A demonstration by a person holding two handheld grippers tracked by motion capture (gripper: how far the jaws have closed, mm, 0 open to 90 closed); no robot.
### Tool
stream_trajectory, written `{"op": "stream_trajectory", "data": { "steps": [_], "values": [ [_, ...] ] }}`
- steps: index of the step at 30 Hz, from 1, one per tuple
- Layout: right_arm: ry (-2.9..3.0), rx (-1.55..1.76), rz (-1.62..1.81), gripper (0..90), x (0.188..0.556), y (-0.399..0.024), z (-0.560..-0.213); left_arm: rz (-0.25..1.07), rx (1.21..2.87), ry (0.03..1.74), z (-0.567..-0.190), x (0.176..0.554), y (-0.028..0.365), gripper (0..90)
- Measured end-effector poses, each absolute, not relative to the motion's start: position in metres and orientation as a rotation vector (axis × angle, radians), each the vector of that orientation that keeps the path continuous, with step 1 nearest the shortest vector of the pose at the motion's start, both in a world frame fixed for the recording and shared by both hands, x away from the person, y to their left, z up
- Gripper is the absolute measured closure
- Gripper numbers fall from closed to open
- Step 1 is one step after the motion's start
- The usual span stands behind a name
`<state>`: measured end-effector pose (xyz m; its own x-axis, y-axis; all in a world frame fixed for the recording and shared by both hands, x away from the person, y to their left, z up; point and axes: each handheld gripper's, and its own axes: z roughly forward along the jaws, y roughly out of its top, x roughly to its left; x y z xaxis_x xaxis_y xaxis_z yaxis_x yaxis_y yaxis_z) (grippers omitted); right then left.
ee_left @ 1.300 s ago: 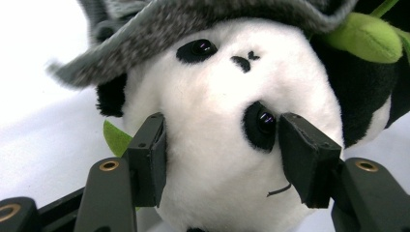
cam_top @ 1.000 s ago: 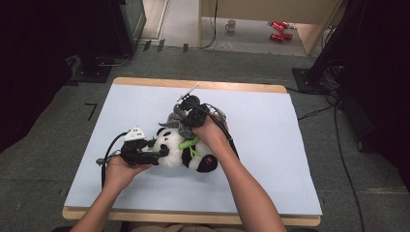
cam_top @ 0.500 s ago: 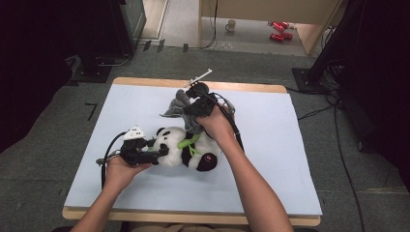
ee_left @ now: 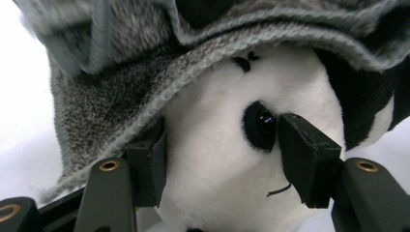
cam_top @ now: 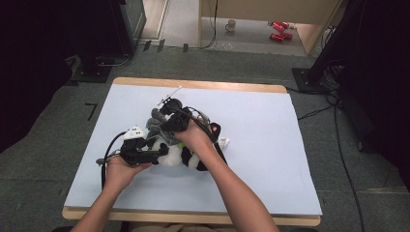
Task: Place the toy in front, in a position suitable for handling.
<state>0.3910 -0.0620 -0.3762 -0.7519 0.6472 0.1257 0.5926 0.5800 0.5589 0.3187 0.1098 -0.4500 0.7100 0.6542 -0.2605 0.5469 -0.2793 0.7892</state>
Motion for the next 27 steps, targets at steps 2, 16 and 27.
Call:
{"op": "stream_trajectory", "data": {
  "steps": [2,16,27],
  "values": [
    [2.702,1.041,0.892,77.3,0.391,-0.063,-0.379,0.142,1.954,0.925,-0.45,0.319,0.109,40.1],
    [2.613,1.231,0.824,78.0,0.411,-0.125,-0.392,0.151,1.955,0.904,-0.45,0.318,0.108,40.4],
    [2.506,1.261,0.808,78.0,0.415,-0.151,-0.371,0.151,1.931,0.932,-0.45,0.324,0.106,41.1]
  ]
}}
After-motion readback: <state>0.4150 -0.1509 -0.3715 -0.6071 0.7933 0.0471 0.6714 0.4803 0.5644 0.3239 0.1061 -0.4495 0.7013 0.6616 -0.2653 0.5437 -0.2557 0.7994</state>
